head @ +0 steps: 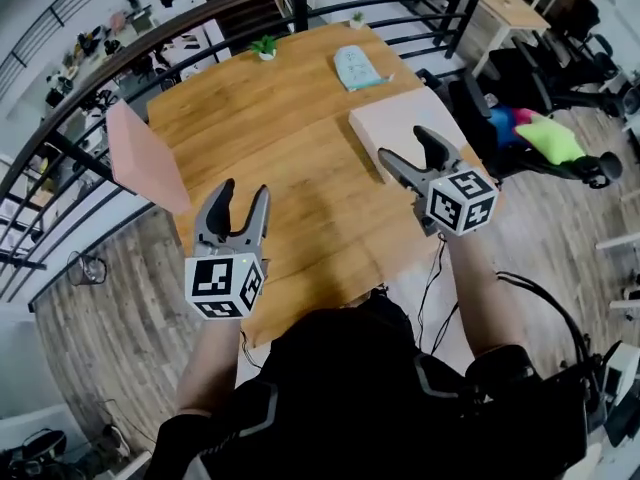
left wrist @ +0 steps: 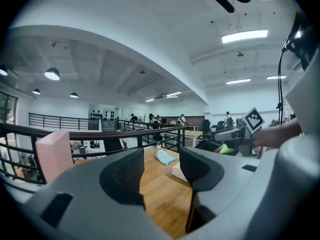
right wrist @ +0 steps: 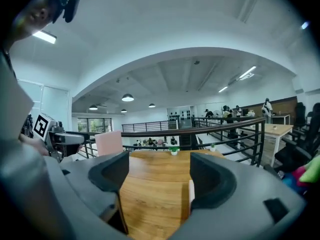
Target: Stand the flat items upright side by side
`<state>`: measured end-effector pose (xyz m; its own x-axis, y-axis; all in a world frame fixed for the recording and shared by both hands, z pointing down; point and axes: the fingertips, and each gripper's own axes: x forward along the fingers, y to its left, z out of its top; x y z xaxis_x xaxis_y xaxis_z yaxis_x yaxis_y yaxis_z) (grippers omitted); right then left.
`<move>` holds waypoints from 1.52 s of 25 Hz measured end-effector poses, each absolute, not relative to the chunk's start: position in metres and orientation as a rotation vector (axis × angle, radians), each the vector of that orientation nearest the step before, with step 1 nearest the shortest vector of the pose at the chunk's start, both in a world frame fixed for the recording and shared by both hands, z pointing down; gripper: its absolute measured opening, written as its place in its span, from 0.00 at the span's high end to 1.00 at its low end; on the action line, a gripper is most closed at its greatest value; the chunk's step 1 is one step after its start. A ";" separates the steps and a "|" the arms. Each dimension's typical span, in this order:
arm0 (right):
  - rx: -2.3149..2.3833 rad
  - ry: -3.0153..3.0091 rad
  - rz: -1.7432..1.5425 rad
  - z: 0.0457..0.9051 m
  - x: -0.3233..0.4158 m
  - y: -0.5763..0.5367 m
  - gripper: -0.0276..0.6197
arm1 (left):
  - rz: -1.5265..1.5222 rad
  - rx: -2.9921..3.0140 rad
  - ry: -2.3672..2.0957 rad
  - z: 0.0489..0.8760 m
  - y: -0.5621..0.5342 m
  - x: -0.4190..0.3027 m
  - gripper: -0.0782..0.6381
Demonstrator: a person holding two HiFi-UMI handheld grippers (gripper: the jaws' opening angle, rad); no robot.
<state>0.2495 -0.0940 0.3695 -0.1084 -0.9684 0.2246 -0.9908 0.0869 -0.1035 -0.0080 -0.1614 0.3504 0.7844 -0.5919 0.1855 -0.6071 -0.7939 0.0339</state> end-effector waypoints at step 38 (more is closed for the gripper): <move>1.387 -1.970 0.634 0.645 0.599 -0.046 0.35 | 1.298 2.824 -0.507 0.585 -0.097 0.351 0.43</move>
